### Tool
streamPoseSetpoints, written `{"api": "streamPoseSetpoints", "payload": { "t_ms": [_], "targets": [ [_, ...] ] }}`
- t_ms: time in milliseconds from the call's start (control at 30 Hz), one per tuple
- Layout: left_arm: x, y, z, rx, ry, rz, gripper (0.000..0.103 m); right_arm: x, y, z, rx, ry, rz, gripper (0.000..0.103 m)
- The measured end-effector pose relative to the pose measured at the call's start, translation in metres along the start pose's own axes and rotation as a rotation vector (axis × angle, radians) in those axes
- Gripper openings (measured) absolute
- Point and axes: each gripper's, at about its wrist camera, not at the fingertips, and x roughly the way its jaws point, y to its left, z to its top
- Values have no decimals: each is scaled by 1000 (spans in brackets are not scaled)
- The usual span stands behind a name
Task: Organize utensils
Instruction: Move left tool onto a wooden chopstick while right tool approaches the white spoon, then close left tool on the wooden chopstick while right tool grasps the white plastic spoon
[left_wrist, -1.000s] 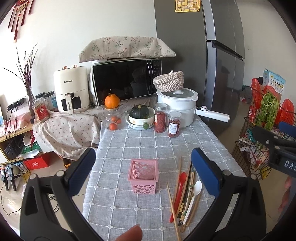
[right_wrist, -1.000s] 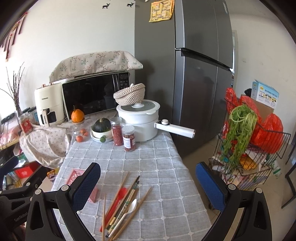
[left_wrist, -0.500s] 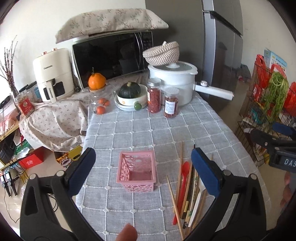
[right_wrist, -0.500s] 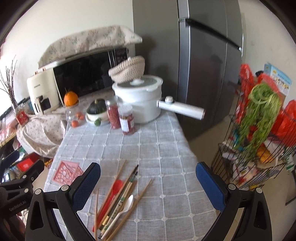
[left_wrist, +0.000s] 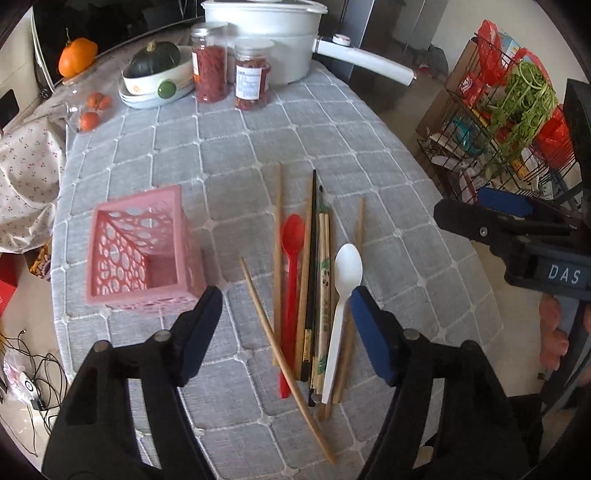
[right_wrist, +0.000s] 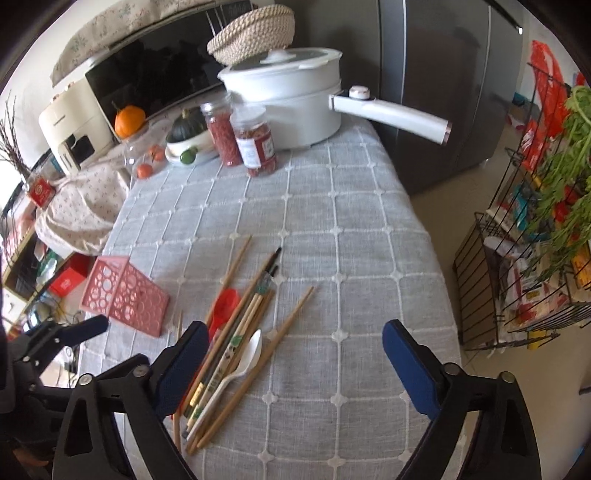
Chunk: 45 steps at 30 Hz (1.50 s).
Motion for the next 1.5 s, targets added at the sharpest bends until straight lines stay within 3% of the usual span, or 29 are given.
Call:
{"api": "streamPoseSetpoints", "payload": {
  "t_ms": [367, 667, 767, 867, 1100, 1267, 1333, 1400, 1467, 1500],
  "targets": [
    [48, 23, -5, -116, 112, -45, 28, 27, -1, -11, 40, 125, 72, 75],
    [71, 28, -6, -158, 151, -7, 26, 48, 10, -20, 13, 196, 104, 70],
    [74, 28, -6, -162, 158, -10, 11, 55, 10, -21, 23, 212, 121, 68],
    [70, 28, -7, -165, 148, -25, 5, 63, 10, -23, 48, 237, 151, 58],
    [40, 32, -9, -141, 84, -57, 2, 82, 13, -23, 121, 277, 216, 35],
    [35, 35, -9, -139, 78, -84, 2, 96, 21, -23, 122, 294, 194, 26],
    [42, 33, -8, -142, 94, -59, 4, 100, 23, -24, 125, 300, 185, 22],
    [48, 28, -8, -131, 121, -41, 25, 104, 25, -24, 121, 303, 166, 13],
    [53, 24, -9, -119, 129, -22, 35, 109, 25, -25, 119, 310, 157, 10],
    [56, 22, -9, -113, 133, -15, 35, 110, 24, -25, 120, 311, 152, 8]
  ]
}}
